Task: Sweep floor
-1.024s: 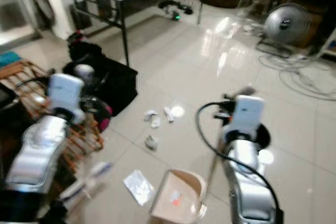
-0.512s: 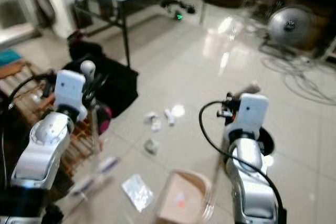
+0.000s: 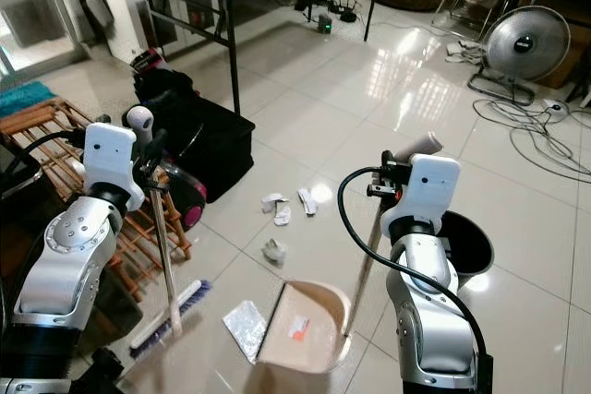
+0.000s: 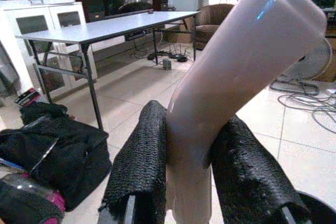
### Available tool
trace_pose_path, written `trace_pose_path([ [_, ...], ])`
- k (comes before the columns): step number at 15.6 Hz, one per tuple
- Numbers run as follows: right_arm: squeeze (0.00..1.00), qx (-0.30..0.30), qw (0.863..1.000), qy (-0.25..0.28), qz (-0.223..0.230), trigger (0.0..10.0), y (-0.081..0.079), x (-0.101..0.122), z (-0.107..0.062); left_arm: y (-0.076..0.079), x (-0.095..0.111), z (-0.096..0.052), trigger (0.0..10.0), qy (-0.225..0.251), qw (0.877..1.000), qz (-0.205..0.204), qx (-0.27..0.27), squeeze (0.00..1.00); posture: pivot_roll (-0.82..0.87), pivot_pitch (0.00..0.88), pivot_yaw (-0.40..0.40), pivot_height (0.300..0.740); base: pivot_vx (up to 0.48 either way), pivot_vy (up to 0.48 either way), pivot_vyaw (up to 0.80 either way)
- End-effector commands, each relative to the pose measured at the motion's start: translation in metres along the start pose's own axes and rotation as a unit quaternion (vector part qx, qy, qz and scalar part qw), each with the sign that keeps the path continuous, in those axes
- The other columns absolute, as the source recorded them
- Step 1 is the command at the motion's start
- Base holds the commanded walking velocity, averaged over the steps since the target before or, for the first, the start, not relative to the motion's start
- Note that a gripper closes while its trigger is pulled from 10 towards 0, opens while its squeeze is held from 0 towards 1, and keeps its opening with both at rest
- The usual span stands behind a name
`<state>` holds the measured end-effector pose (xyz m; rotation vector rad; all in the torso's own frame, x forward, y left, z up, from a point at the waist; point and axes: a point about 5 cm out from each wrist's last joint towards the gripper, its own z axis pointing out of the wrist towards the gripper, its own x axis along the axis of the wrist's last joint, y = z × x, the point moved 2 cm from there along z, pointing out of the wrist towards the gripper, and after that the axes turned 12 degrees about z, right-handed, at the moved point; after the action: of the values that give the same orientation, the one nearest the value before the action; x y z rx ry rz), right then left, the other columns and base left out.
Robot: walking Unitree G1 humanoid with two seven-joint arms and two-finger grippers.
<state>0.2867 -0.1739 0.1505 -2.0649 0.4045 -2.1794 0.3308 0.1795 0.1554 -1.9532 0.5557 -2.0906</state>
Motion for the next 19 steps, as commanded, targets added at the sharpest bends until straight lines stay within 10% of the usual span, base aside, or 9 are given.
trace_pose_path([
  [1,0.00,0.000,1.000,0.027,-0.010,10.0,-0.002,0.012,0.000,-0.003,0.010,0.004,10.0,0.021,1.000,0.006,0.008,0.00,-0.07,0.000,-0.012,0.740,0.000,0.000,0.00],
  [19,0.00,0.073,0.993,0.054,-0.080,10.0,0.001,0.002,0.047,-0.024,0.007,0.011,10.0,0.023,0.995,0.022,0.094,0.00,0.06,0.191,-0.045,0.740,0.000,0.000,0.00],
])
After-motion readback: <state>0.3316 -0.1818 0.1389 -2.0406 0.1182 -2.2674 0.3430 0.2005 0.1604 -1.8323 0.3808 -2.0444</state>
